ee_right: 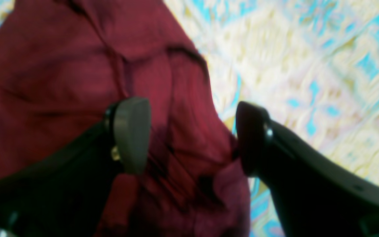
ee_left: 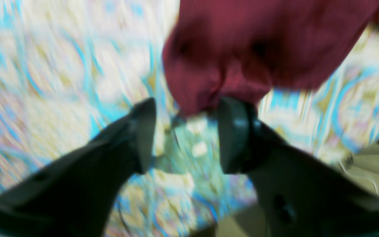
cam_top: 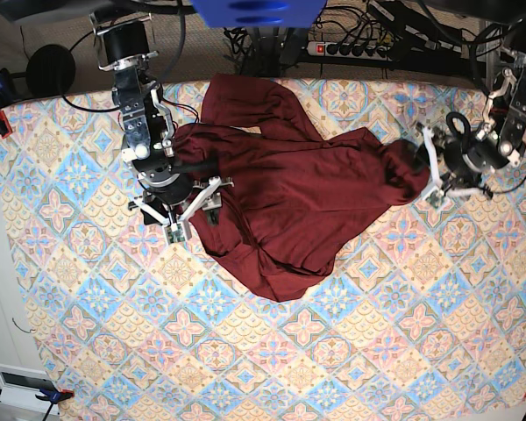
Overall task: Layout the t-shirt on the table in an organized manner, then fold the t-shirt properly
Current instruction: 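Regrasp the shirt edge with the right gripper and drag it outward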
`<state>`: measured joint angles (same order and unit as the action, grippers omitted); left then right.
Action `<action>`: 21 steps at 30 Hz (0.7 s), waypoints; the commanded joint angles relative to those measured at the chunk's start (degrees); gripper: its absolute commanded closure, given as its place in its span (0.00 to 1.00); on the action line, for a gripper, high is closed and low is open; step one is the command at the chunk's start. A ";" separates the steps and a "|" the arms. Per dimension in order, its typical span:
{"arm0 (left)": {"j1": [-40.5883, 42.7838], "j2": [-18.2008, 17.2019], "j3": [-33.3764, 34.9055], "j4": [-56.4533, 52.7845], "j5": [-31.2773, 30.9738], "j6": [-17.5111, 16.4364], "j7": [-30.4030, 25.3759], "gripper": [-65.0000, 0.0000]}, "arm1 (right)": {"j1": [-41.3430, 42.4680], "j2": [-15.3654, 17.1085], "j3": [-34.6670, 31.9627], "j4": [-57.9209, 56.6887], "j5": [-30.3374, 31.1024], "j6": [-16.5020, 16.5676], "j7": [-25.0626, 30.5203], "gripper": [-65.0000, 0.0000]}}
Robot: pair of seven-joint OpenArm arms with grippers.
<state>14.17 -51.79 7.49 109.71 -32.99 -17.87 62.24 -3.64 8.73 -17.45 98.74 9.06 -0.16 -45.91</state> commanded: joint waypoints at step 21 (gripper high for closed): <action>10.05 -2.41 -5.42 0.57 -0.37 -0.29 -1.01 0.43 | 15.11 -0.16 -11.78 -13.77 -0.14 0.12 1.30 0.39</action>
<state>24.60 -53.15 2.79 109.60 -33.30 -18.26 61.54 9.13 8.56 -29.67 83.53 9.08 0.12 -46.83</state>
